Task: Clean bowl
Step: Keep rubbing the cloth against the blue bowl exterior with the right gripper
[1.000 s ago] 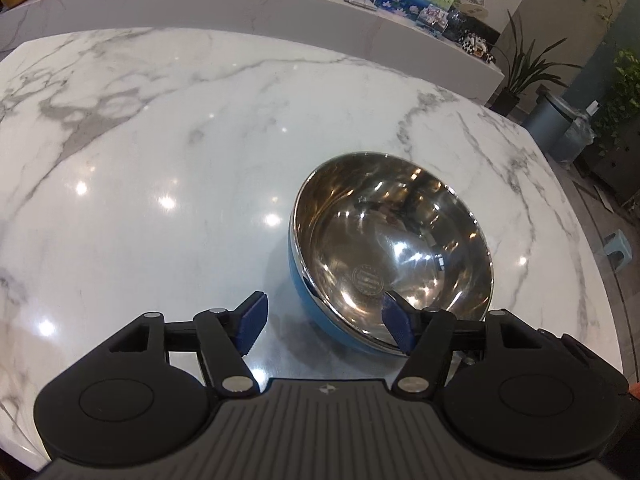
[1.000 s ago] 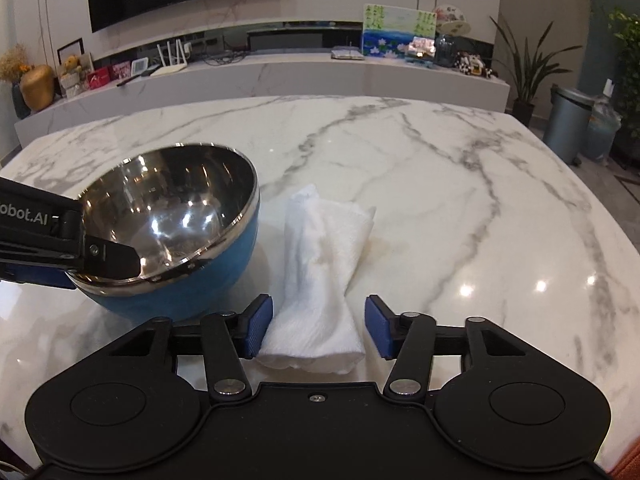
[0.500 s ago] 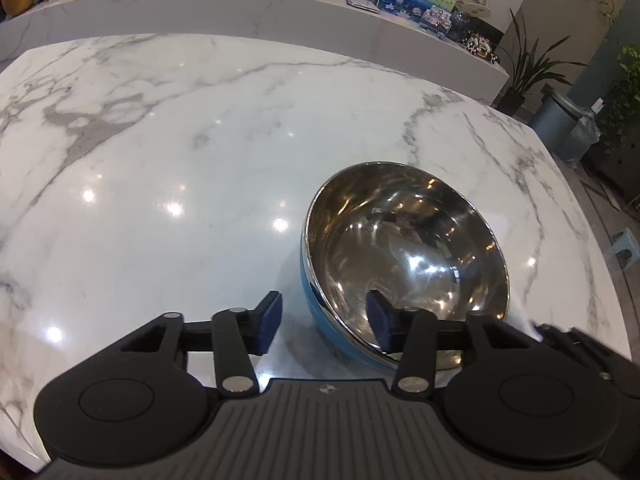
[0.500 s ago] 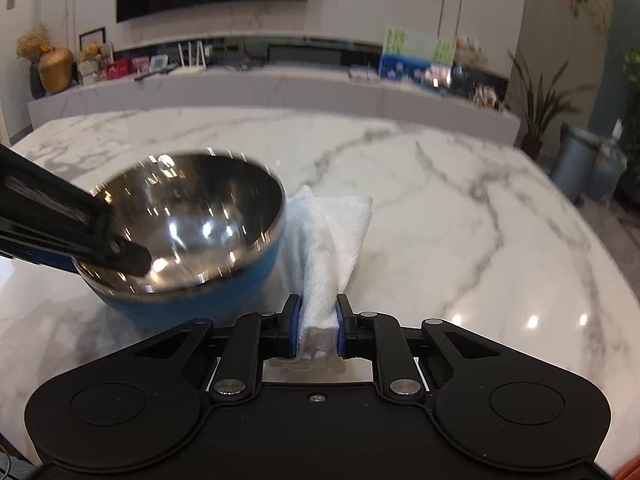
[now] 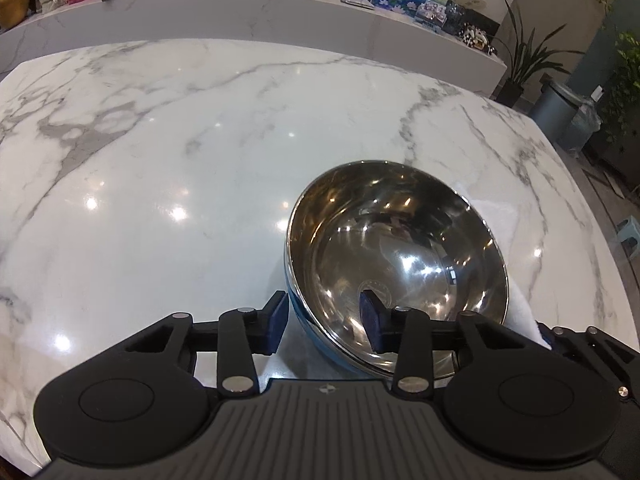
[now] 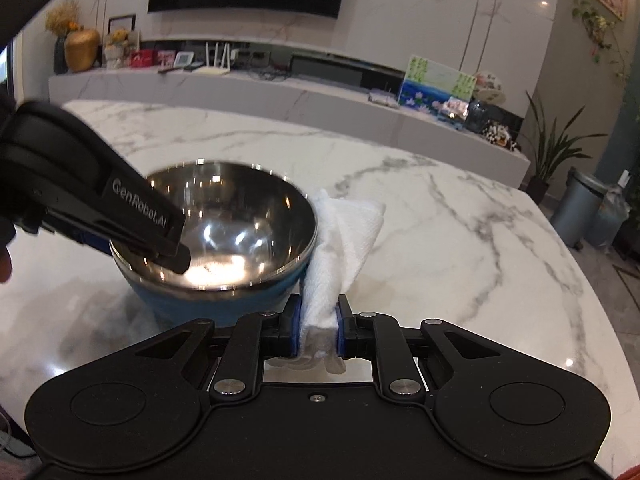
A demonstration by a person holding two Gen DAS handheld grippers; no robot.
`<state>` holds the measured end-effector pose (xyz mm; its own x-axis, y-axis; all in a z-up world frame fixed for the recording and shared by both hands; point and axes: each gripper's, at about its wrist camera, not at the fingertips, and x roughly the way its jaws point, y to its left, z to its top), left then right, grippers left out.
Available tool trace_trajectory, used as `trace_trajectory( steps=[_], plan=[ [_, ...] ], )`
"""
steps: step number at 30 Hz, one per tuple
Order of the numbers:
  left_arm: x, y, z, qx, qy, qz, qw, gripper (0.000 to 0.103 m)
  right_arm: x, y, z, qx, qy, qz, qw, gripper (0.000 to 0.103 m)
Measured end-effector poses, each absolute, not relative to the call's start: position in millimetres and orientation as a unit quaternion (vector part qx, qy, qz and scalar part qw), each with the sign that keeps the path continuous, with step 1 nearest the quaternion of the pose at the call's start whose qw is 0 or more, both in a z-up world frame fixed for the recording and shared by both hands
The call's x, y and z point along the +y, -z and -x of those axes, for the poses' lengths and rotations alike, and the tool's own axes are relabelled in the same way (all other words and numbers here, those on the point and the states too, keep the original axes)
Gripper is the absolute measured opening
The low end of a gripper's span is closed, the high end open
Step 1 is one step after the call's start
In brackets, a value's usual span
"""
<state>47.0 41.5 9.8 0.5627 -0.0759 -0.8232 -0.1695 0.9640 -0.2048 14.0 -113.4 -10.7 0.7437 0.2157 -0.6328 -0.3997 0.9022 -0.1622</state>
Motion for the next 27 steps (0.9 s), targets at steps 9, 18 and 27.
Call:
trace_trajectory(
  steps=[9,18,27],
  plan=[
    [42,-7,-47,0.474,-0.027,0.128,0.871,0.037,-109,15,-12,0.327,-0.17,0.158,0.916,0.014],
    [55,-18,-37,0.46,-0.032,0.174,0.87,0.06,-109,16,-10,0.323,-0.17,0.161,0.917,0.014],
    [71,-2,-35,0.484,-0.004,0.268,0.833,0.063,-110,14,-10,0.319,-0.17,0.162,0.918,0.014]
  ],
)
